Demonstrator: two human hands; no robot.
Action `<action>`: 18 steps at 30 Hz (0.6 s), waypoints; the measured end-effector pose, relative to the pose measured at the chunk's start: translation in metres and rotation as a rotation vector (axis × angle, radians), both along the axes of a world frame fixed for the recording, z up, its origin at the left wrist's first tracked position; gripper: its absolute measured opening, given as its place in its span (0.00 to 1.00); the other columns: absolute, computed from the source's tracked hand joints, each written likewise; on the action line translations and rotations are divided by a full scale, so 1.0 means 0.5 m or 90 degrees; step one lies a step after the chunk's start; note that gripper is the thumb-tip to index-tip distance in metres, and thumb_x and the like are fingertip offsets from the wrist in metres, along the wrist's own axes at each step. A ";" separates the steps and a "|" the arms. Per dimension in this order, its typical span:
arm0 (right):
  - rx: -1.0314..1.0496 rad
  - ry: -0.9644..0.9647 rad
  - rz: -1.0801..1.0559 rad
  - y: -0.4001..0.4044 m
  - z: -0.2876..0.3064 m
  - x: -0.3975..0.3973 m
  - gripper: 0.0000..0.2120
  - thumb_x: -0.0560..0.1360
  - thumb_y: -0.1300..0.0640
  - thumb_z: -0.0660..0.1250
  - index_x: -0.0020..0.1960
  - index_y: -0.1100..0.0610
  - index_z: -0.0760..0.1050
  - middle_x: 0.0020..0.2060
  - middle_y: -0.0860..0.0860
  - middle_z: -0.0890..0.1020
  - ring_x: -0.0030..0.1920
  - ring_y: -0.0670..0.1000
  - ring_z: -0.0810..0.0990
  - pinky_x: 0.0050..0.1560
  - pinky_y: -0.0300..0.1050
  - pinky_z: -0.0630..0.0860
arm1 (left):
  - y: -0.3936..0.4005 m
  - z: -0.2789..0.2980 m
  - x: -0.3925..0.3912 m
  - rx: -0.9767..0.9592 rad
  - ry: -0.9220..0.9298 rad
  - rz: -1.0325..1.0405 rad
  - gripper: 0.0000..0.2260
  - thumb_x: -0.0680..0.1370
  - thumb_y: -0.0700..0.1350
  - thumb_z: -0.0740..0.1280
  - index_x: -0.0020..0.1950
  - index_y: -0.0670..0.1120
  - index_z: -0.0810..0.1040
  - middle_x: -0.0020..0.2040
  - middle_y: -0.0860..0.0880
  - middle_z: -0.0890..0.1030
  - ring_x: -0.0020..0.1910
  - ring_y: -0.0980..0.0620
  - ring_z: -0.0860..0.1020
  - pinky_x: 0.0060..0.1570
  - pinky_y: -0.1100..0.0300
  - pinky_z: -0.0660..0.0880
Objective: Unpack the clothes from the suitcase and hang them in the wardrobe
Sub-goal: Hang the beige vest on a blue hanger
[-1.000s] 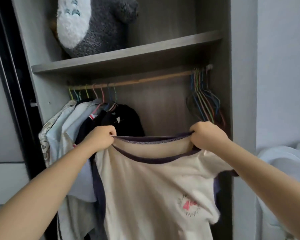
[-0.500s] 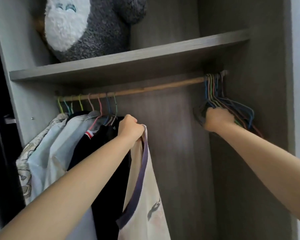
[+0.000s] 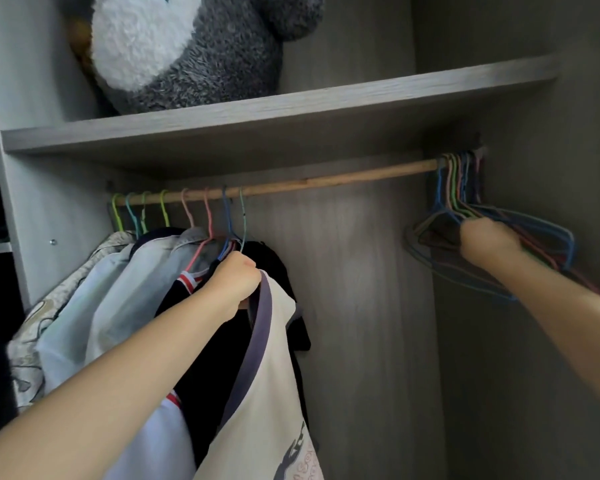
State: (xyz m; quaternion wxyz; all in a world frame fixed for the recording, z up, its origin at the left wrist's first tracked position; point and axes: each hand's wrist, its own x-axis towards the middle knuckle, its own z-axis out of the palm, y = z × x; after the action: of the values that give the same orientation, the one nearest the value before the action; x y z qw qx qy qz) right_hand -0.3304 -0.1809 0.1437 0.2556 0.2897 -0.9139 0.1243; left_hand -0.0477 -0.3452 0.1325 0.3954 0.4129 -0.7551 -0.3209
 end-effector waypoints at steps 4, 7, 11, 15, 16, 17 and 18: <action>-0.119 -0.043 0.064 -0.004 0.012 0.013 0.14 0.75 0.65 0.59 0.60 0.69 0.69 0.57 0.68 0.75 0.57 0.65 0.75 0.52 0.54 0.73 | -0.005 -0.006 0.025 -0.041 -0.051 0.035 0.09 0.75 0.32 0.55 0.42 0.46 0.65 0.38 0.48 0.66 0.35 0.50 0.65 0.37 0.57 0.64; -0.185 -0.045 0.141 -0.012 -0.011 0.044 0.13 0.75 0.65 0.58 0.58 0.70 0.68 0.54 0.71 0.75 0.55 0.68 0.75 0.50 0.55 0.72 | 0.012 -0.014 0.032 -0.085 -0.083 0.039 0.11 0.76 0.32 0.54 0.39 0.47 0.65 0.36 0.50 0.65 0.33 0.53 0.64 0.35 0.60 0.63; -0.297 -0.100 0.268 -0.036 -0.107 0.096 0.09 0.77 0.64 0.58 0.52 0.69 0.71 0.48 0.72 0.77 0.51 0.69 0.76 0.48 0.55 0.72 | 0.035 -0.019 0.035 -0.095 -0.192 0.076 0.11 0.78 0.34 0.54 0.53 0.37 0.75 0.47 0.41 0.74 0.46 0.46 0.74 0.43 0.57 0.70; -0.516 -0.208 0.384 -0.017 -0.272 0.146 0.08 0.77 0.63 0.61 0.51 0.64 0.76 0.36 0.66 0.79 0.37 0.60 0.78 0.40 0.47 0.67 | 0.064 -0.032 0.047 -0.134 -0.405 0.099 0.08 0.73 0.32 0.56 0.35 0.40 0.69 0.35 0.45 0.70 0.33 0.48 0.67 0.30 0.61 0.63; -0.571 -0.287 0.421 -0.009 -0.318 0.165 0.06 0.76 0.60 0.62 0.48 0.58 0.77 0.31 0.60 0.79 0.33 0.54 0.76 0.38 0.44 0.66 | 0.069 -0.038 0.049 -0.131 -0.452 0.117 0.11 0.73 0.33 0.56 0.30 0.41 0.65 0.31 0.47 0.67 0.29 0.50 0.65 0.27 0.63 0.60; -0.617 -0.395 0.471 -0.001 -0.358 0.190 0.05 0.76 0.58 0.61 0.45 0.51 0.76 0.26 0.51 0.76 0.27 0.45 0.72 0.34 0.41 0.66 | 0.076 -0.044 0.051 -0.126 -0.472 0.129 0.14 0.74 0.34 0.57 0.29 0.43 0.63 0.30 0.48 0.65 0.27 0.53 0.63 0.26 0.64 0.59; -0.657 -0.523 0.521 0.003 -0.388 0.212 0.07 0.76 0.60 0.61 0.43 0.50 0.74 0.22 0.47 0.72 0.22 0.43 0.68 0.29 0.37 0.65 | 0.080 -0.048 0.053 -0.125 -0.486 0.131 0.15 0.76 0.37 0.57 0.29 0.45 0.63 0.30 0.50 0.65 0.27 0.54 0.63 0.26 0.65 0.61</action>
State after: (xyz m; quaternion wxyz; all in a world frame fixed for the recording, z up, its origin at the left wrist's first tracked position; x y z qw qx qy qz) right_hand -0.2242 -0.1793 -0.0502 -0.0676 0.3790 -0.5818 0.7165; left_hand -0.0212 -0.3053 0.1083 0.1543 0.5363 -0.8293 -0.0296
